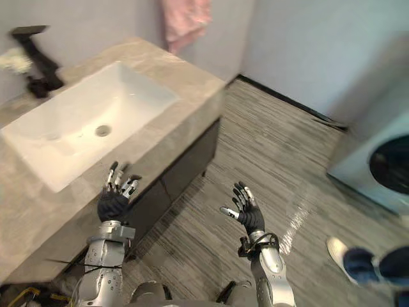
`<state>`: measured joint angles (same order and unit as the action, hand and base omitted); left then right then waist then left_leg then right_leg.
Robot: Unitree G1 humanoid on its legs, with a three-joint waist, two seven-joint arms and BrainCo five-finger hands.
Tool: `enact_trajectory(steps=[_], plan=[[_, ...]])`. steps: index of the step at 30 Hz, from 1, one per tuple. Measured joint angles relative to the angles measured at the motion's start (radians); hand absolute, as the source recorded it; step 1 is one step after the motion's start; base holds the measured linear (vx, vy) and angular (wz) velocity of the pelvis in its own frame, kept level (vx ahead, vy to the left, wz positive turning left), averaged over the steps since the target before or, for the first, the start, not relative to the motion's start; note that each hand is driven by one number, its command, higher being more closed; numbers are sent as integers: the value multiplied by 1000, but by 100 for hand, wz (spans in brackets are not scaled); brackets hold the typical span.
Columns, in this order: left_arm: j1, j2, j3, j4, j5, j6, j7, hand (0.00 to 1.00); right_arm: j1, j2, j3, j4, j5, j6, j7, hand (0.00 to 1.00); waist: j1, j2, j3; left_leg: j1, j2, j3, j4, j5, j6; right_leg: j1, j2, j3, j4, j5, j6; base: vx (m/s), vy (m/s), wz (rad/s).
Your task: Organize washtable
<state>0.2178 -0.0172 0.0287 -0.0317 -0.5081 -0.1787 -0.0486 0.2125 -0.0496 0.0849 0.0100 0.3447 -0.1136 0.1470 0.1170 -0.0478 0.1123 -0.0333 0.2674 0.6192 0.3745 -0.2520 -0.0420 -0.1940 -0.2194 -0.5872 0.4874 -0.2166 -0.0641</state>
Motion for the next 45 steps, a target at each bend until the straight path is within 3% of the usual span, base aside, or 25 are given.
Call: enact_trajectory(steps=[1,3,4,5,7,8,10,12,15,18,21,22,25,26,27,29,32,33,36,38,40,41,42,44,45], plan=[[-15,1,4,55,0,14,13,0,-4,-1,7,4,0,4,0,0,-25,-39,1,2,10,66,52,-7,-8,6,0,-34,-44,-28,61,21,-212,-115],[-14,-3,2,73,0,24,15,0,15,1,8,0,0,4,0,0,-34,-17,9,3,58,79,112,-6,-8,39,65,-14,-124,10,41,11,-166,-88],[1,-18,0,74,2,23,17,0,42,0,8,-1,-1,4,2,0,-35,-1,13,-15,130,75,213,-21,-16,94,129,13,-212,45,28,4,-135,-91],[8,-26,-9,76,2,23,24,0,81,8,-1,-14,-1,4,5,0,-42,-3,16,-18,138,54,205,-44,-40,126,150,42,-248,59,21,4,-104,-82],[10,-29,-30,76,1,22,30,0,126,12,-33,-28,2,4,6,0,-58,-4,17,-33,128,67,137,-42,-37,136,149,69,-250,60,20,11,11,-56],[17,-40,-39,74,0,21,31,0,146,11,-68,-27,10,5,5,0,-72,5,17,-32,119,75,62,12,-23,138,159,103,-244,60,22,40,78,-107],[40,-48,-38,75,0,20,34,0,150,22,-106,-32,12,4,-6,0,-91,1,12,10,108,85,44,31,-45,139,170,179,-263,78,43,51,87,-107],[45,-50,-35,77,1,19,40,0,146,38,-128,-33,45,1,-25,0,-126,0,14,35,84,3,66,31,-43,138,197,268,-296,107,44,-1,75,-107],[65,-54,-18,75,1,16,58,0,125,57,-118,-34,101,-20,-38,0,-113,21,22,42,78,-233,194,28,-34,142,244,449,-311,143,32,10,88,-187],[88,-55,-15,67,8,15,73,0,111,50,-126,-36,129,-40,-42,0,-109,65,13,77,15,-456,223,-26,20,105,316,645,-294,146,30,23,167,-202],[87,-55,22,34,22,13,79,0,120,39,-123,-46,129,-38,-42,0,-117,59,14,32,-68,-594,353,31,49,81,335,803,-301,168,34,32,190,-176],[88,-55,17,19,22,8,86,0,121,43,-125,-61,129,-36,-47,0,-117,46,21,12,-122,-692,362,-88,16,79,336,878,-302,167,34,17,269,-119],[89,-54,-18,-72,23,4,96,0,130,59,-114,-156,128,-37,-57,0,-100,44,24,-100,-186,-818,261,-175,-7,55,326,979,-298,159,46,-12,305,-97],[93,-54,-27,-93,28,1,97,0,132,66,-110,-171,126,-37,-58,0,-101,50,21,-116,-188,-829,213,-169,-15,48,324,990,-289,153,58,-77,337,-108],[110,-53,-38,-128,40,-6,93,0,142,76,-86,-194,125,-37,-60,0,-96,46,26,-106,-177,-775,166,-128,-15,36,320,1027,-243,122,107,-54,342,-109],[156,-56,-52,-155,41,-9,94,0,210,101,-41,-244,125,-35,-59,0,-100,43,9,-82,-193,-694,157,-142,19,61,303,1085,-251,109,128,58,341,-106],[202,-57,-112,-178,49,-14,91,0,277,129,-14,-290,117,-34,-57,0,-95,15,-5,-46,-202,-549,160,-145,23,49,275,1084,-229,108,156,131,242,-96],[216,-57,-136,-178,52,-7,85,0,287,132,-12,-297,118,-34,-58,0,-96,16,-5,-23,-203,-498,155,-145,23,50,269,1085,-230,127,187,126,191,-110],[217,-51,-181,-176,82,3,66,0,308,140,4,-301,121,-29,-58,0,-100,15,-10,16,-207,-409,136,-145,24,47,264,1091,-242,142,204,92,133,-95],[202,-49,-188,-169,89,13,55,0,314,142,12,-301,119,-16,-56,0,-99,13,-15,33,-209,-354,114,-145,24,31,259,1108,-259,156,214,101,92,-92],[162,-50,-188,-135,89,19,50,0,309,137,10,-300,117,-6,-56,0,-98,34,-12,34,-195,-301,108,-145,24,-11,270,1039,-261,198,196,81,55,-99],[142,-47,-183,-122,90,21,53,0,288,130,12,-297,110,-1,-56,0,-99,53,-14,35,-182,-246,89,-145,24,-57,265,872,-231,214,145,78,47,-120],[120,-45,-175,-113,90,21,56,0,272,122,11,-279,96,-2,-56,0,-106,63,-10,45,-187,-196,75,-145,24,-104,222,610,-147,170,56,74,53,-122],[74,-41,-170,-79,90,22,71,0,226,97,9,-198,65,-2,-57,0,-109,64,-10,78,-219,-144,61,-145,24,-145,135,306,-22,118,-22,61,62,-136],[44,-43,-158,-60,90,30,76,0,198,71,10,-140,43,4,-57,0,-116,86,-10,90,-234,-131,73,-144,23,-144,110,210,3,122,-37,89,95,-165]])
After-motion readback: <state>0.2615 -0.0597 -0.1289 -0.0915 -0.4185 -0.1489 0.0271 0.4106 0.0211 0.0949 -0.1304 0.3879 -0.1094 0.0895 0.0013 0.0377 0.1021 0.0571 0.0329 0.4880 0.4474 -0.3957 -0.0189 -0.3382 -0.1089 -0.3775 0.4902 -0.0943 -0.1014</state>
